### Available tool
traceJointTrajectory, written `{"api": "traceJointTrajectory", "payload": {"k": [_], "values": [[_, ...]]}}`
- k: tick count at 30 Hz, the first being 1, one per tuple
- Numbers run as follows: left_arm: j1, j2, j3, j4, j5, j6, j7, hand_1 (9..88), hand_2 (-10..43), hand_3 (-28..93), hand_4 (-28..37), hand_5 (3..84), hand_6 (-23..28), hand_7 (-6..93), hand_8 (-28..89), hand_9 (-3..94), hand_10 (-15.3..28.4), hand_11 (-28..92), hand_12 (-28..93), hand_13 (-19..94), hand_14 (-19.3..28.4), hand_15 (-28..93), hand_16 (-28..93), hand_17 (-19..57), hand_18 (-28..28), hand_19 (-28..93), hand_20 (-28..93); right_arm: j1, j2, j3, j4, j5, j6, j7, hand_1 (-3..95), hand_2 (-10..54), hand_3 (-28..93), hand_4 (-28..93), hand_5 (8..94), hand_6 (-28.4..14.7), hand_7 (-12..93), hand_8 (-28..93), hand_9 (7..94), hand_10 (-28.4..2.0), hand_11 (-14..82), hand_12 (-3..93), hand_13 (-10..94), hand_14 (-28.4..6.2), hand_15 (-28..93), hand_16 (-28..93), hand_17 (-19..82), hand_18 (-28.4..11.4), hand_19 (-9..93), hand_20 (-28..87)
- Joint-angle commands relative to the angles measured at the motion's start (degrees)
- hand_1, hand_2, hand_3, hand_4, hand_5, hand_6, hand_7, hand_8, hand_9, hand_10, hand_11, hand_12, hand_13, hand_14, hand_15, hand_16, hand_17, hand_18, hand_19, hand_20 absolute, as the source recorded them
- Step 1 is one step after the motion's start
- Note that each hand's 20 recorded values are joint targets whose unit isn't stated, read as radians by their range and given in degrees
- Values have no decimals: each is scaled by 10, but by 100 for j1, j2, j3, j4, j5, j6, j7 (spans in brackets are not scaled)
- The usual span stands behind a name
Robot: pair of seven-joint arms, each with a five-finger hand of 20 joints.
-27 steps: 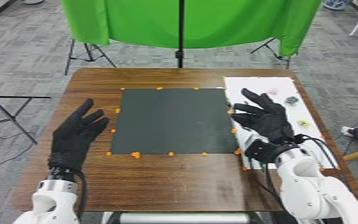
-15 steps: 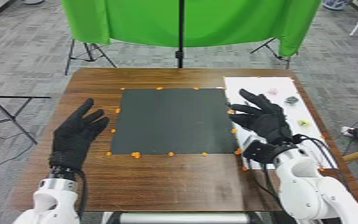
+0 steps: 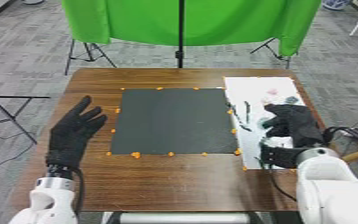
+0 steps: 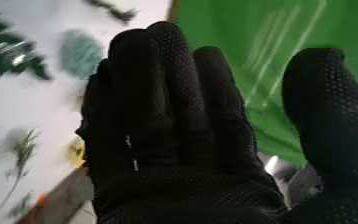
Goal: Arrange flowers
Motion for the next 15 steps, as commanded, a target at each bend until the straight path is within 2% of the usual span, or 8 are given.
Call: {"api": "traceJointTrajectory", "payload": {"k": [1,3,8,13,14,15], "values": [[26,-111,-76,-13,80,-102,-114,261,77,783,-219,391,81,107,-98,373,207,230,100,264,284,527,-95,-81,284,570,90,395,101,-577,56,-2763,-1475,2372,318,-42,738,-233,609,-59,154,-120,719,-178,375,166,677,-136,670,124,355,-253,909,169],[4,-109,-72,-4,85,-129,-115,261,77,782,-219,391,82,107,-98,373,207,229,99,265,284,527,-95,-81,284,572,87,493,116,-831,141,-3218,-1585,2631,329,-49,724,-221,625,-65,144,-114,731,-178,376,172,692,-137,673,124,367,-257,926,140],[-33,-124,-76,-6,112,-132,-155,261,78,782,-220,391,83,107,-98,373,207,230,99,264,283,527,-95,-82,284,574,79,715,150,-1264,295,-3967,-2032,3043,347,-62,711,-218,665,-73,147,-112,762,-176,384,175,731,-129,665,129,409,-261,931,154],[-79,-145,-83,13,98,-169,-176,261,78,782,-219,392,83,107,-97,372,207,229,100,264,283,526,-96,-82,284,577,71,715,100,-1362,354,-3978,-2439,3107,354,-68,707,-211,681,-77,143,-110,777,-172,386,177,749,-124,663,136,429,-259,932,169],[-30,-152,-100,-12,106,-152,-200,261,78,782,-219,392,83,108,-97,372,206,229,100,264,283,526,-96,-82,284,578,70,708,68,-1394,390,-3975,-2570,3108,354,-69,706,-210,683,-78,142,-110,778,-173,387,178,750,-124,662,137,430,-260,932,171],[-39,-134,-98,-1,102,-143,-161,262,78,782,-219,392,83,108,-97,372,206,229,100,264,284,526,-96,-82,284,579,69,779,52,-1485,473,-4051,-2660,3109,355,-69,705,-210,686,-78,142,-109,780,-173,387,178,752,-124,662,138,430,-260,932,172]]}}
